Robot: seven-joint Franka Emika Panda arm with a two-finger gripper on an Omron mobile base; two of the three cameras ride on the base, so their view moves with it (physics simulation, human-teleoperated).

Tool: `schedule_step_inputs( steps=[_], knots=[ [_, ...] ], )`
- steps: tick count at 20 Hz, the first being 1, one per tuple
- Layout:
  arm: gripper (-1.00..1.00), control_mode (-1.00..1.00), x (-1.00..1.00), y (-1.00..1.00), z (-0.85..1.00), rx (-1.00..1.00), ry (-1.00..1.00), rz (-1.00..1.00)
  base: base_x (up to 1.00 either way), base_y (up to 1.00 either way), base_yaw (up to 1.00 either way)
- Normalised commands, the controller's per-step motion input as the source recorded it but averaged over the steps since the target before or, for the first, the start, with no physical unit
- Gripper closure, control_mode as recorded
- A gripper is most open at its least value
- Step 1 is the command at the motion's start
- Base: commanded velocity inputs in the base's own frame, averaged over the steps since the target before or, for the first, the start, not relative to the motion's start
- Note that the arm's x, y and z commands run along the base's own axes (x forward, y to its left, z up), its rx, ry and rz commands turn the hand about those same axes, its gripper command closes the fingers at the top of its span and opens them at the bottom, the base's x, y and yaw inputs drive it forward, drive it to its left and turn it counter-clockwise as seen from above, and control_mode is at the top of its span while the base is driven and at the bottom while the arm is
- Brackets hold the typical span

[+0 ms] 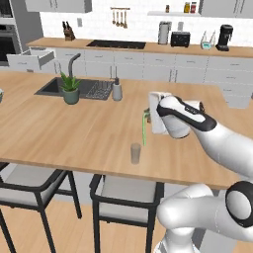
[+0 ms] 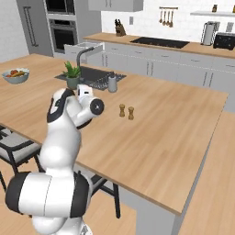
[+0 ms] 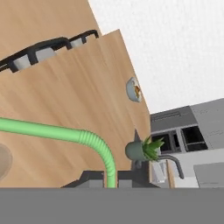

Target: Take a straw from the drawer in front and place it inside the glass cup on the dining counter.

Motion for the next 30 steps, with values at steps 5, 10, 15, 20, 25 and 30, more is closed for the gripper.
schedule_step_inputs(
  steps=[5,10,15,20,25,30],
  knots=[
    [1.00,-1.00,0.17,0.05,-0.03,0.00,-0.10,0.01,0.00,0.00,0.00],
    [1.00,-1.00,0.02,0.01,-0.06,0.00,-0.02,0.07,0.00,0.00,0.00],
    [1.00,-1.00,0.08,0.01,-0.02,0.00,-0.01,0.01,0.00,0.00,0.00],
    [1.00,-1.00,0.25,0.00,0.00,0.00,0.00,0.00,0.00,0.00,0.00],
    [1.00,-1.00,0.30,0.01,-0.07,0.00,-0.01,0.00,0.00,0.00,0.00],
    [1.00,-1.00,0.16,0.00,-0.26,0.00,-0.08,0.00,0.00,0.00,0.00]
  ],
)
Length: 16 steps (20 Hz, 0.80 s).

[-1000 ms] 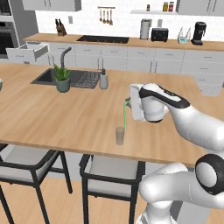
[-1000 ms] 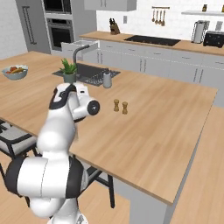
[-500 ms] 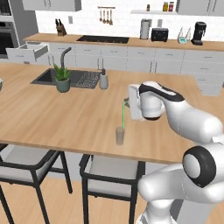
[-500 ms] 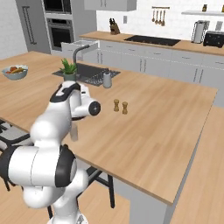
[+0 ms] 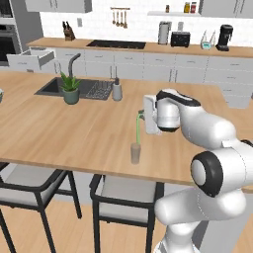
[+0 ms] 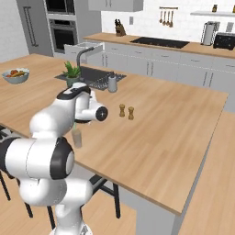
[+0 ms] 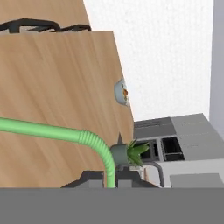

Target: Take a straw from the drawer in front and place it inside the glass cup on the dining counter.

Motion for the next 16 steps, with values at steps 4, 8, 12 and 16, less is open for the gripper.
schedule_step_inputs(
  steps=[4,8,12,16],
  knots=[
    [1.00,-1.00,0.15,0.00,-0.26,0.00,-0.09,0.00,0.00,0.00,0.00],
    [1.00,-1.00,0.15,0.01,-0.24,0.00,-0.06,0.00,0.00,0.00,0.00],
    [1.00,-1.00,0.12,0.00,-0.24,0.00,-0.05,0.00,0.00,0.00,0.00],
    [1.00,-1.00,0.12,0.00,-0.15,0.00,-0.05,0.00,0.00,0.00,0.00]
  ],
)
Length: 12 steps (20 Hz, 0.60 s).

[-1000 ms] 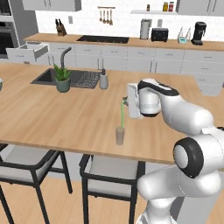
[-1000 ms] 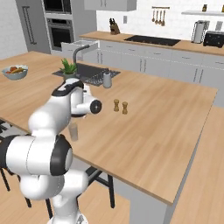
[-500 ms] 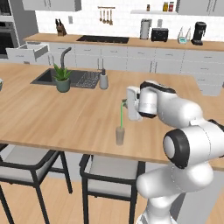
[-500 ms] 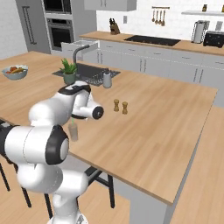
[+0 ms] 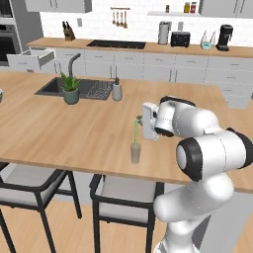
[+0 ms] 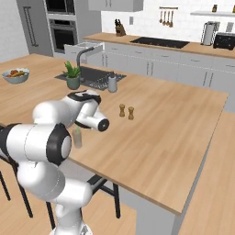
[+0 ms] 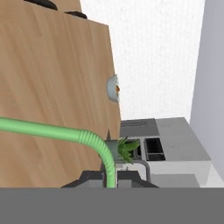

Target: Take a straw from the drawer in front and place it inside the glass cup on the dining counter.

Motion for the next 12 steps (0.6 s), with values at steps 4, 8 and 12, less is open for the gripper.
schedule_step_inputs(
  steps=[4,8,12],
  knots=[
    [1.00,-1.00,0.14,0.00,-0.01,0.00,-0.01,0.00,0.00,0.00,0.00],
    [1.00,-1.00,0.04,0.00,-0.04,0.00,-0.03,0.01,0.00,0.00,0.00],
    [1.00,-1.00,-0.19,0.00,-0.05,0.00,-0.09,0.02,0.00,0.00,0.00]
  ],
)
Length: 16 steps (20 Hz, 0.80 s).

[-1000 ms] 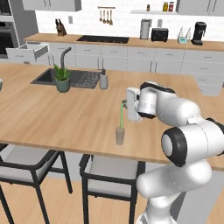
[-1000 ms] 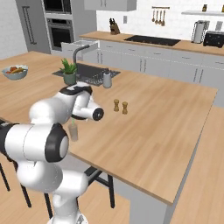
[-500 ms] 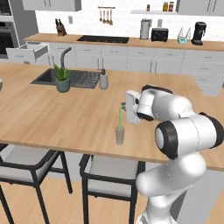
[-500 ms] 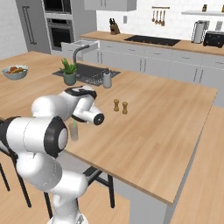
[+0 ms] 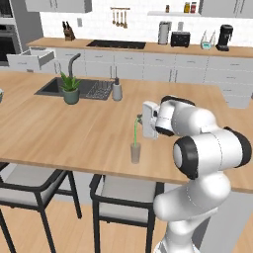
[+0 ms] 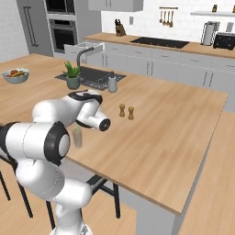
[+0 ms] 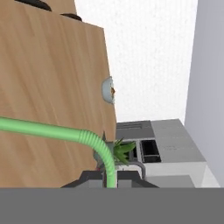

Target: Take a straw from the drawer in front and place it inside the glass cup on the dining counter.

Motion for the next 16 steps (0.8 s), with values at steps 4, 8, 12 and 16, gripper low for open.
schedule_step_inputs(
  steps=[4,8,12,16],
  knots=[
    [1.00,-1.00,-0.42,-0.02,-0.13,0.00,-0.14,0.01,0.00,0.00,0.00],
    [1.00,-1.00,-0.28,-0.02,-0.21,0.00,-0.14,0.01,0.00,0.00,0.00],
    [1.00,-1.00,-0.03,-0.01,-0.27,0.00,-0.13,0.03,0.00,0.00,0.00],
    [1.00,-1.00,0.00,0.00,-0.29,0.00,-0.15,0.05,0.00,0.00,0.00]
  ],
)
